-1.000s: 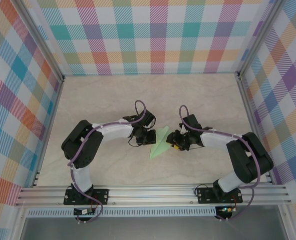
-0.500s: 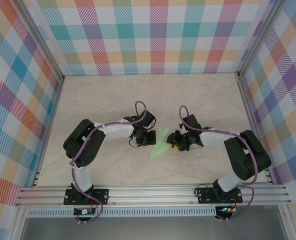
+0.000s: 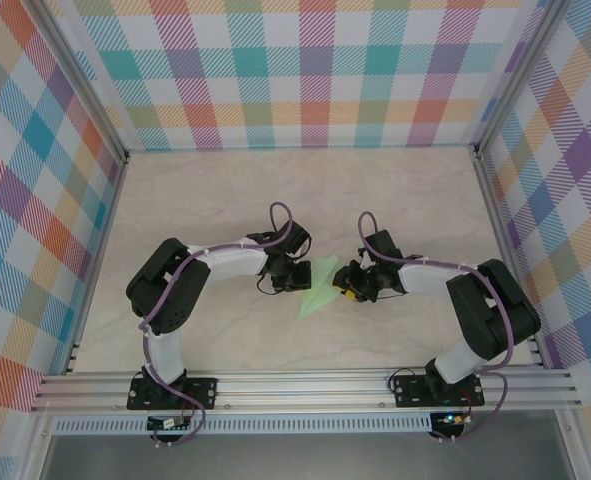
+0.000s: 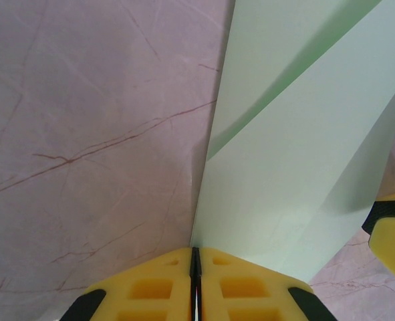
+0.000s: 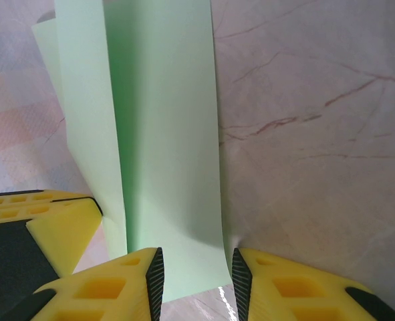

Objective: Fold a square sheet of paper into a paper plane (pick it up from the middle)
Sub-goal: Turn over the paper at the center of the table.

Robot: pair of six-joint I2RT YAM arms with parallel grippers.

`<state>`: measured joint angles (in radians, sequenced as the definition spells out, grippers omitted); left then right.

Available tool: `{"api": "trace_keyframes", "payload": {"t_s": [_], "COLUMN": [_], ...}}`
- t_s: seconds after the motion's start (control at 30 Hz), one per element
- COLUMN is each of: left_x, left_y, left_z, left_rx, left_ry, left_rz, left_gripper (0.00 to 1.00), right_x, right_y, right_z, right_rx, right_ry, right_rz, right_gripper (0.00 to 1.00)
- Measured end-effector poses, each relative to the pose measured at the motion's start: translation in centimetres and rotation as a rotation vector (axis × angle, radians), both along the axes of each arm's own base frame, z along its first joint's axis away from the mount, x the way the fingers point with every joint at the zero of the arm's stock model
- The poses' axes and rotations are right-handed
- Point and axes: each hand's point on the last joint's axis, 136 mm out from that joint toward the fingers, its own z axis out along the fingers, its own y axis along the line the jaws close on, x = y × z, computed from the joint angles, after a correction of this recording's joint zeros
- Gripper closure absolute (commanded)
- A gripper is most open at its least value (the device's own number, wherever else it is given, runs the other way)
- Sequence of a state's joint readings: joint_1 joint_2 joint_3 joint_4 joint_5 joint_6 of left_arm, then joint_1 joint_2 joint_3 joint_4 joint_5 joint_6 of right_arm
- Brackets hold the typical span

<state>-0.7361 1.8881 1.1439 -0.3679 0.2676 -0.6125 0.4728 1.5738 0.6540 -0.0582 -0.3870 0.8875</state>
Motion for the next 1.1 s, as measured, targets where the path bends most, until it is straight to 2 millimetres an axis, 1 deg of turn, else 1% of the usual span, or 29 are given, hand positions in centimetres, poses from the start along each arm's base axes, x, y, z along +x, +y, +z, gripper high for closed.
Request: {"api": "trace_keyframes", "payload": {"t_s": [0.3,0.67,0.93,1.1], "left_x": [0.0,0.0,0.2,0.2], "left_y": [0.0,0.0,0.2,0.2], "left_z": [0.0,0.0,0.1,0.1], "left_rx": [0.000,0.000,-0.008,-0.010], "left_ry": [0.000,0.000,0.010,0.015], "left_rz": [0.000,0.000,0.016,0.025], "left_gripper": [0.90,0.91,0.90,0.90], "right_x": [0.5,0.9,0.0,0.1], "right_y": [0.3,1.0,1.1,1.7], "right_z": [0.4,1.1,0.6,1.0], "right_rx": [0.017,0.063,0.102,0.139], "right_ry": [-0.033,-0.058,-0.038,-0.053], "right_rz": [0.002,0.018,0.004,0.003], "right_gripper": [0.64,0.59,0.59,0.58]}}
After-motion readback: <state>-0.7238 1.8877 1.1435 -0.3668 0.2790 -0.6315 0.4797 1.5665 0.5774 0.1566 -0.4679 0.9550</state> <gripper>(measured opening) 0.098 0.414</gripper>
